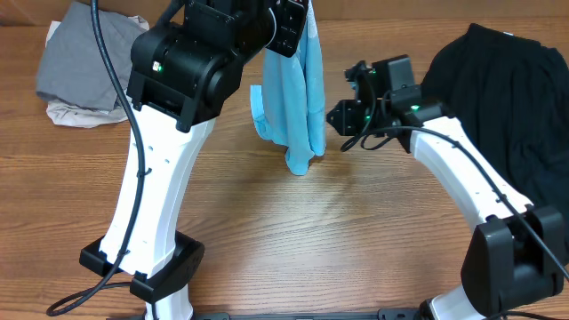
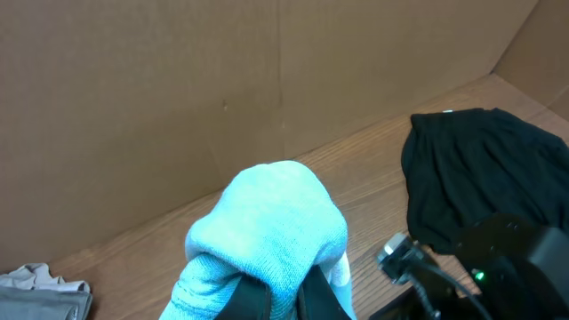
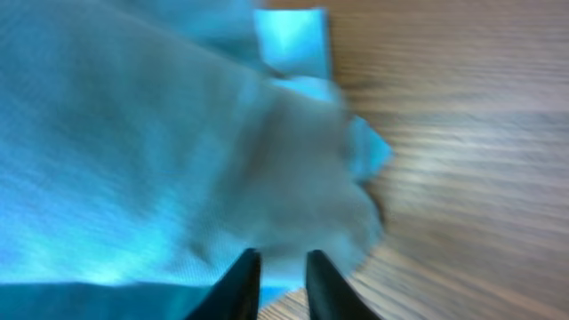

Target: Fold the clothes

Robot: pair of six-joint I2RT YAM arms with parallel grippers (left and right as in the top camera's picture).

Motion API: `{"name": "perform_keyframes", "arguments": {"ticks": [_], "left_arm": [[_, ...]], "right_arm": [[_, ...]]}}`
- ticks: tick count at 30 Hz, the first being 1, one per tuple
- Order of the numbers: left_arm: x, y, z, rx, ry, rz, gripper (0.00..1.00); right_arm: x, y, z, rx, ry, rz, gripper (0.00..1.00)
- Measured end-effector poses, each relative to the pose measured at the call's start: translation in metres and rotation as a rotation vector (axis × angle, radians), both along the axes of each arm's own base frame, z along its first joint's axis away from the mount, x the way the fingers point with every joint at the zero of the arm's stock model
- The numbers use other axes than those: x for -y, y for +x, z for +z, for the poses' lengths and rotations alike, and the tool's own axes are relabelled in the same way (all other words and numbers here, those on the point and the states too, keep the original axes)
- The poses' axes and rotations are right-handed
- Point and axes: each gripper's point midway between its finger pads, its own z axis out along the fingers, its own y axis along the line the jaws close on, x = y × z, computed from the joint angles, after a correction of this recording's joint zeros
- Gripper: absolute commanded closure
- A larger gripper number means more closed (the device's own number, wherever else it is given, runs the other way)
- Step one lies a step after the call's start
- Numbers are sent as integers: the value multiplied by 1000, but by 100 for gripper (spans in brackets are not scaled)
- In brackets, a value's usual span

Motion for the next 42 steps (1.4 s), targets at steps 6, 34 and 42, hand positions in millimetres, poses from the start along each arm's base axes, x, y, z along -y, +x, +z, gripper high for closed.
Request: {"name": "perform_keyframes", "arguments": {"ticks": [6,34,42], "left_arm": [[-1,-2,-4,-15,10,2,96],[-17,-2,-11,-42,51,32,96],[-73,17,-11,-45,63,165,96]], "right_arm": [[-31,1,14,85,39,78,32],[29,36,20,140,-90,-128,96],[94,31,132,232,-144,-236,96]]}}
